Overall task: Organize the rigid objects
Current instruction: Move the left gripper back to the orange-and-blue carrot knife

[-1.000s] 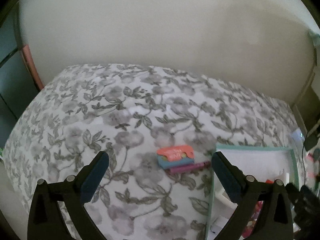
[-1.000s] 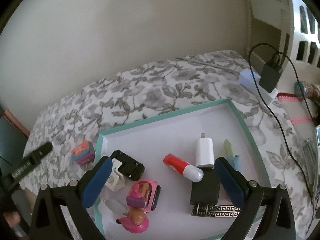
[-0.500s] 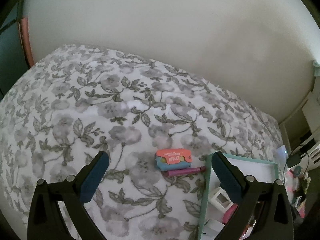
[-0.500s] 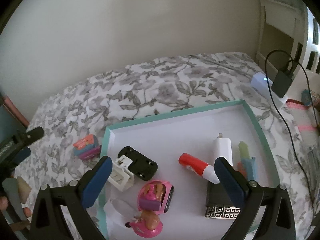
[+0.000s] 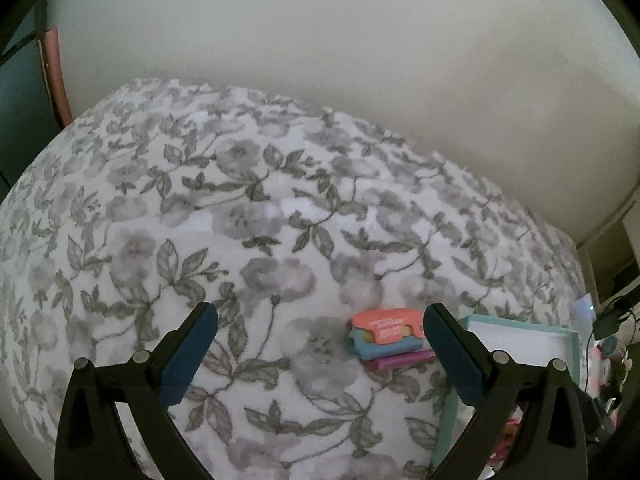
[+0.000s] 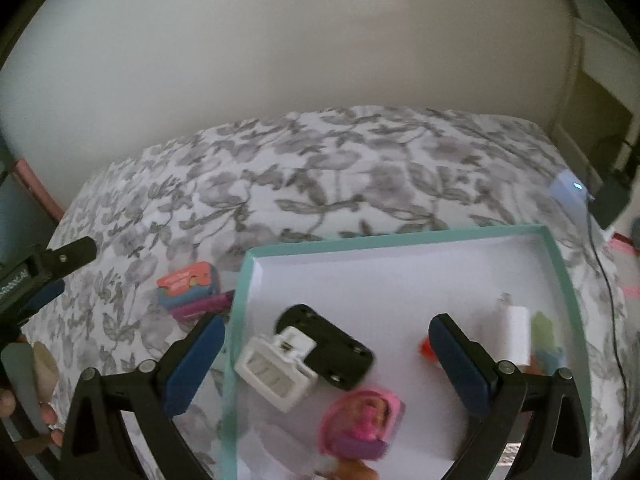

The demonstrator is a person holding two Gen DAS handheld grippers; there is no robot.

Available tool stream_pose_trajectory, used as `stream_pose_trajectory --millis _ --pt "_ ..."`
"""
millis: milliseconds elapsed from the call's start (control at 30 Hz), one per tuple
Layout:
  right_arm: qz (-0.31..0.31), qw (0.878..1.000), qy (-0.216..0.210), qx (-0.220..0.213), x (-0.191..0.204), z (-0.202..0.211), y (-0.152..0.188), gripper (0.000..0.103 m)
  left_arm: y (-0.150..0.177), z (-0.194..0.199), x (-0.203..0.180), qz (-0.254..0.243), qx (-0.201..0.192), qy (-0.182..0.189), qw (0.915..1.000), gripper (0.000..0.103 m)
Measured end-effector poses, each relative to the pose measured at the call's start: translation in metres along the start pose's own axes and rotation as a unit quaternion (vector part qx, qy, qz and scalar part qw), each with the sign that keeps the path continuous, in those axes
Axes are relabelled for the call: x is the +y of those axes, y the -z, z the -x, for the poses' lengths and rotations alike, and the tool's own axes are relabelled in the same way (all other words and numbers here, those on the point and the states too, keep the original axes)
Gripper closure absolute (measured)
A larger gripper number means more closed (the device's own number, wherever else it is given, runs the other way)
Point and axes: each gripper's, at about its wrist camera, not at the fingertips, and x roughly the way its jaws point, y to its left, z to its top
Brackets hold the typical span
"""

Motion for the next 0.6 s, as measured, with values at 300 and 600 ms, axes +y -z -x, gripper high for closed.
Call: stream_pose_trajectory --millis 300,600 --pt "0.034 0.999 -0.017 -0.001 0.028 -0.014 -0.014 0.0 0.0 -0.03 0.001 0.009 0.052 0.014 0.9985 0.001" --pt "0.104 0.994 -0.028 0.018 0.056 -0.03 -0.012 0.006 -0.006 -0.061 -0.025 -0.024 0.106 0.051 0.9927 0.001"
